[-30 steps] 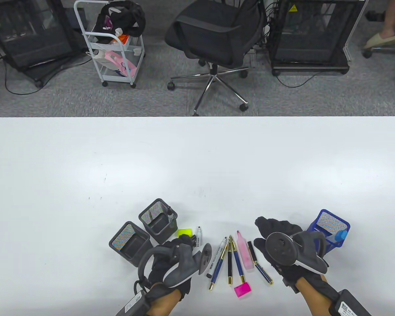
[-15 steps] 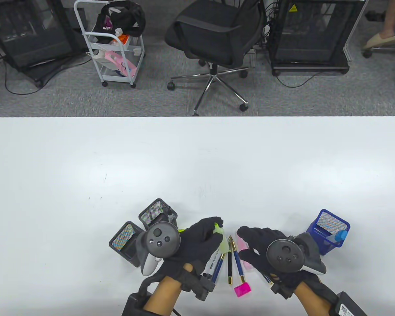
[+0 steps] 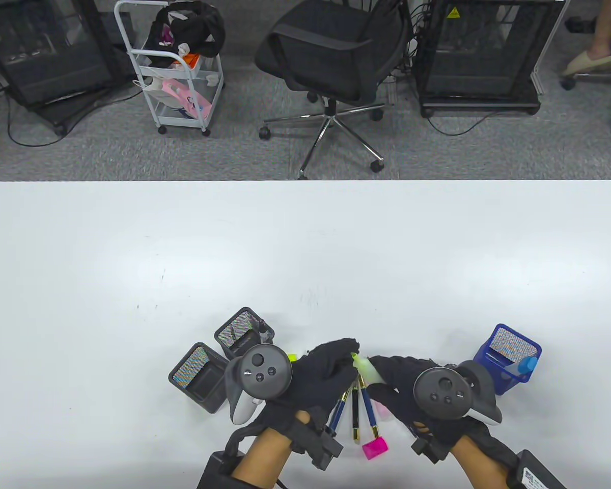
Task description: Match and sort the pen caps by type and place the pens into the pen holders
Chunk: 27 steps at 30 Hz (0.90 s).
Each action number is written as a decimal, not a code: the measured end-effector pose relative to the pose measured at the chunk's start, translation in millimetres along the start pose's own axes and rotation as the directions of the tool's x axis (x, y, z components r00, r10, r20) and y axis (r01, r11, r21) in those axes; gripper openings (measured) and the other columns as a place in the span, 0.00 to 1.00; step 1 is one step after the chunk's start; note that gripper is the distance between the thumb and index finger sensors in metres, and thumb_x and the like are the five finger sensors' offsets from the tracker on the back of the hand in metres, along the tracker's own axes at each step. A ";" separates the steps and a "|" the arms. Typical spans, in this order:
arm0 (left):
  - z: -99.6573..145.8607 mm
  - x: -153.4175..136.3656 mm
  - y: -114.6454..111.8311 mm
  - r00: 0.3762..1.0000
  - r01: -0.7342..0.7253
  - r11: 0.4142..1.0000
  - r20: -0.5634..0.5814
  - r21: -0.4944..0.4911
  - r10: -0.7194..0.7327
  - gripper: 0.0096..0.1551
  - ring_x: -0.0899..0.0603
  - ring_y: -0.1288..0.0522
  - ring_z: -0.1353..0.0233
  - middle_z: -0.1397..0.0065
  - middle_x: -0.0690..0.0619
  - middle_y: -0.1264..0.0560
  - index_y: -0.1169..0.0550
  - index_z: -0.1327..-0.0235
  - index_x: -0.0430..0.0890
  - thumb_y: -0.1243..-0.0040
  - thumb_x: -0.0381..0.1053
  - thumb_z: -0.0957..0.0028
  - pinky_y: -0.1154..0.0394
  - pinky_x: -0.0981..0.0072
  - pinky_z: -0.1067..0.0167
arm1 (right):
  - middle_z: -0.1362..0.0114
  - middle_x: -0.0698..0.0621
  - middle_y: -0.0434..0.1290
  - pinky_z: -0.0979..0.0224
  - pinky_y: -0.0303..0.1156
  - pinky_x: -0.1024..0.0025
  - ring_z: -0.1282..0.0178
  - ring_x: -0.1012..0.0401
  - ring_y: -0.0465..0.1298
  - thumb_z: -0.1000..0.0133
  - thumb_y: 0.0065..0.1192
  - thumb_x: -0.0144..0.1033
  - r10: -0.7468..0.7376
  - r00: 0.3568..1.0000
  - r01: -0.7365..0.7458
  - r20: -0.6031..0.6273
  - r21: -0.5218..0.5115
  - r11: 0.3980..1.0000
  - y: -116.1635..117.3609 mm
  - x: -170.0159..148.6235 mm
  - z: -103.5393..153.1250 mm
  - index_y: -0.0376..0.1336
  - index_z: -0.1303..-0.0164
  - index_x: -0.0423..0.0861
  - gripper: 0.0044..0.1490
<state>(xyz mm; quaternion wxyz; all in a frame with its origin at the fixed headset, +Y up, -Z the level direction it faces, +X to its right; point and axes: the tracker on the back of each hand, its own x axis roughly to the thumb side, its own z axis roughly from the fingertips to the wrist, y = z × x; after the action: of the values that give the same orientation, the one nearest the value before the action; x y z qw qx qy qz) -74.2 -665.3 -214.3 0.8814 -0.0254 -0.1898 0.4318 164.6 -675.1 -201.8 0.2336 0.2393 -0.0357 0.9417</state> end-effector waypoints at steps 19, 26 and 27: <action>-24.6 -46.7 -54.9 0.408 0.821 0.411 -0.097 -0.396 -0.908 0.31 0.34 0.13 0.44 0.30 0.35 0.21 0.23 0.30 0.47 0.29 0.42 0.50 0.19 0.41 0.45 | 0.45 0.42 0.83 0.43 0.82 0.51 0.50 0.50 0.86 0.54 0.73 0.47 0.029 0.994 -0.032 -0.109 -0.026 0.999 -9.7 -28.5 1.5 0.69 0.42 0.40 0.35; -25.5 -55.3 -67.5 0.271 0.879 0.263 -0.037 -0.398 -0.962 0.30 0.33 0.15 0.43 0.35 0.36 0.18 0.22 0.31 0.47 0.28 0.41 0.51 0.21 0.42 0.42 | 0.44 0.42 0.83 0.43 0.81 0.50 0.50 0.49 0.86 0.54 0.73 0.47 0.049 0.993 -0.053 -0.104 -0.029 0.998 -10.5 -27.9 1.6 0.69 0.42 0.40 0.35; -25.8 -55.7 -68.3 0.263 0.884 0.253 -0.029 -0.392 -0.964 0.30 0.33 0.15 0.43 0.35 0.36 0.17 0.21 0.32 0.47 0.27 0.41 0.51 0.21 0.41 0.41 | 0.44 0.42 0.83 0.43 0.81 0.50 0.50 0.50 0.86 0.54 0.73 0.47 0.052 0.993 -0.055 -0.104 -0.029 0.998 -10.5 -27.8 1.6 0.69 0.42 0.40 0.35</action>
<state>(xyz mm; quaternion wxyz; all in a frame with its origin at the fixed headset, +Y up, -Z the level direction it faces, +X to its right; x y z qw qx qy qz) -44.6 -747.9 -241.3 0.9649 -0.0974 -0.1111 -0.2171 191.7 -677.8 -213.9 0.2137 0.1857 -0.0451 0.9580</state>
